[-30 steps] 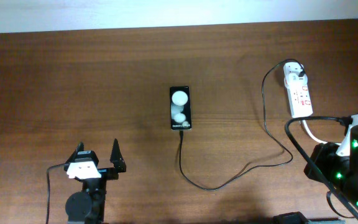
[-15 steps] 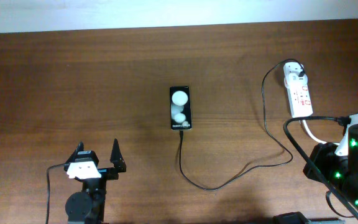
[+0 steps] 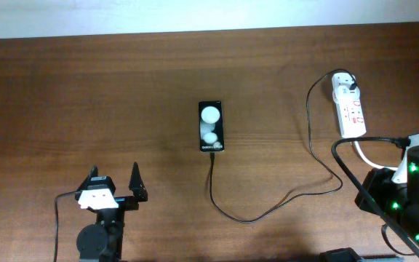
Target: Plug charger to phone and switch on socket
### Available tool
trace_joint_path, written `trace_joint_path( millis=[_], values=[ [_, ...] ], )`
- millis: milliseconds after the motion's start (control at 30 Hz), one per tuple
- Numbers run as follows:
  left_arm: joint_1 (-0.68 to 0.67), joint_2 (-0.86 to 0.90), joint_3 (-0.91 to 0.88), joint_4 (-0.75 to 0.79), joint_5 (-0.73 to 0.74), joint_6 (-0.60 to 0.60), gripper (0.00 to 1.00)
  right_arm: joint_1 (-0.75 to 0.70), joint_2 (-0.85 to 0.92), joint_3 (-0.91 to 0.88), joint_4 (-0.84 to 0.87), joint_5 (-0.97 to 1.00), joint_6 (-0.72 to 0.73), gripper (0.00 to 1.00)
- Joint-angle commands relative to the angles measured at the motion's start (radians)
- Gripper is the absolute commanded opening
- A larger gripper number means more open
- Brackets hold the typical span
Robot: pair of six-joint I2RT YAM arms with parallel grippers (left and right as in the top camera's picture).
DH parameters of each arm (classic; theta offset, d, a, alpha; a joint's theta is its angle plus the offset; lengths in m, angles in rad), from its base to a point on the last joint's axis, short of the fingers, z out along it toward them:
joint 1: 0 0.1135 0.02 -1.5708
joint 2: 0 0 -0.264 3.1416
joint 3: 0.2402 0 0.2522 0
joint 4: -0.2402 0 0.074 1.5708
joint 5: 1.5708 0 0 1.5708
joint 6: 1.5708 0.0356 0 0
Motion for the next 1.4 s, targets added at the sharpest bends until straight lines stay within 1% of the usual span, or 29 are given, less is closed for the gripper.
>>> trace_joint_path(
  millis=[0,67,167,200,500,533,567,600,633,700,800,967,1067,1267,1367],
  values=[
    [0.005,-0.005,-0.006,0.000,-0.018,0.016,0.99,0.006,-0.005,-0.009,0.002,0.016,-0.010,0.04],
    [0.005,-0.005,-0.006,-0.001,-0.018,0.040,0.99,0.006,-0.005,-0.009,0.015,0.016,-0.010,0.04],
    [0.004,-0.005,-0.006,-0.005,0.004,0.264,0.99,0.006,-0.005,-0.009,0.020,0.016,-0.010,0.04],
    [0.004,-0.005,-0.006,-0.005,0.004,0.300,0.99,0.006,-0.005,-0.009,0.021,0.017,-0.010,0.04],
    [0.004,-0.005,-0.006,-0.005,0.003,0.301,0.99,0.006,-0.005,-0.009,0.029,0.016,-0.010,0.04],
    [0.004,-0.005,-0.006,-0.005,0.003,0.301,0.99,0.006,-0.005,-0.009,0.029,0.016,-0.010,0.09],
    [0.004,-0.005,-0.006,-0.005,0.003,0.301,0.99,0.006,-0.005,-0.009,0.027,0.016,-0.010,0.24],
    [0.004,-0.005,-0.006,-0.005,0.003,0.301,0.99,0.006,-0.005,-0.009,0.021,0.012,-0.010,0.49],
    [0.004,-0.005,-0.006,-0.005,0.003,0.301,0.99,0.006,-0.005,-0.009,0.010,0.001,-0.010,0.99],
    [0.004,-0.005,-0.006,-0.005,0.003,0.301,0.99,0.006,-0.005,-0.009,0.005,0.002,-0.010,0.99],
    [0.004,-0.005,-0.006,-0.005,0.003,0.301,0.99,0.006,-0.005,-0.009,-0.011,0.054,-0.051,0.99],
    [0.004,-0.005,-0.006,-0.005,0.003,0.301,0.99,0.006,-0.005,-0.009,-0.017,0.054,-0.051,0.99],
    [0.004,-0.005,-0.006,-0.005,0.003,0.301,0.99,0.006,-0.005,-0.010,-0.030,0.008,-0.051,0.99],
    [0.004,-0.005,-0.006,-0.005,0.003,0.301,0.99,0.011,-0.005,-0.018,-0.040,0.039,-0.059,0.99],
    [0.004,-0.005,-0.006,-0.005,0.003,0.301,0.99,0.013,-0.019,-0.058,-0.021,0.042,-0.070,0.99]
  ],
)
